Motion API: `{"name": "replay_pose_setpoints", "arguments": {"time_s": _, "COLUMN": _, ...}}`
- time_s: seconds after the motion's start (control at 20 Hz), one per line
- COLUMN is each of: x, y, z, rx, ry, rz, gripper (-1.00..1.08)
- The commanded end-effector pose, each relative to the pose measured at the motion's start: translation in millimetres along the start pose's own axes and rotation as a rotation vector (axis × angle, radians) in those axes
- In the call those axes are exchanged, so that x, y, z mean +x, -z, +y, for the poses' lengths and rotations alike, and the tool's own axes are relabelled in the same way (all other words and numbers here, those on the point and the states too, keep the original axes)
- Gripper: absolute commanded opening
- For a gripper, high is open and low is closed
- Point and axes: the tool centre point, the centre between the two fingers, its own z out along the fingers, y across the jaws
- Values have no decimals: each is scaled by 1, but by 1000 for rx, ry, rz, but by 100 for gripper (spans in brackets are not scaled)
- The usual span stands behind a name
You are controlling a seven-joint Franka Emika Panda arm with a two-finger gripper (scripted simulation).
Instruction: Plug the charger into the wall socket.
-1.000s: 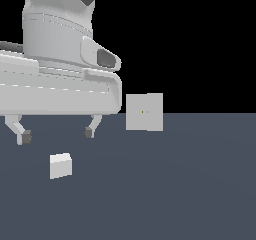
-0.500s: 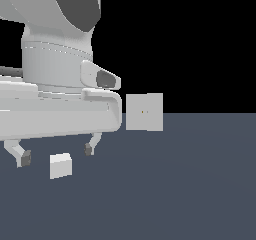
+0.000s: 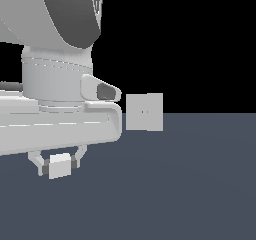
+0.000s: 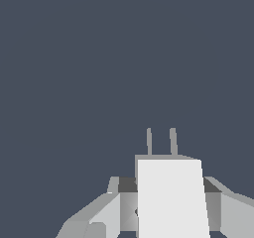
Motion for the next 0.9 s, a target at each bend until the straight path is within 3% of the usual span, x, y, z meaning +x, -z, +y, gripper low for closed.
{"name": "replay_pose_setpoints", "arguments": {"time_s": 0.0, "x": 0, "y": 0, "z": 0, "rx": 0, "ry": 0, "rz": 0, "gripper": -100}}
{"name": "replay_pose_setpoints", "arguments": {"time_s": 0.5, "x": 2, "y": 2, "z": 4, "rx": -3, "ry": -13, "rz": 1, "gripper": -100}}
{"name": "replay_pose_setpoints", "arguments": {"time_s": 0.85, "x": 11, "y": 22, "z": 43, "rx": -33, "ry": -153, "rz": 3, "gripper": -100}}
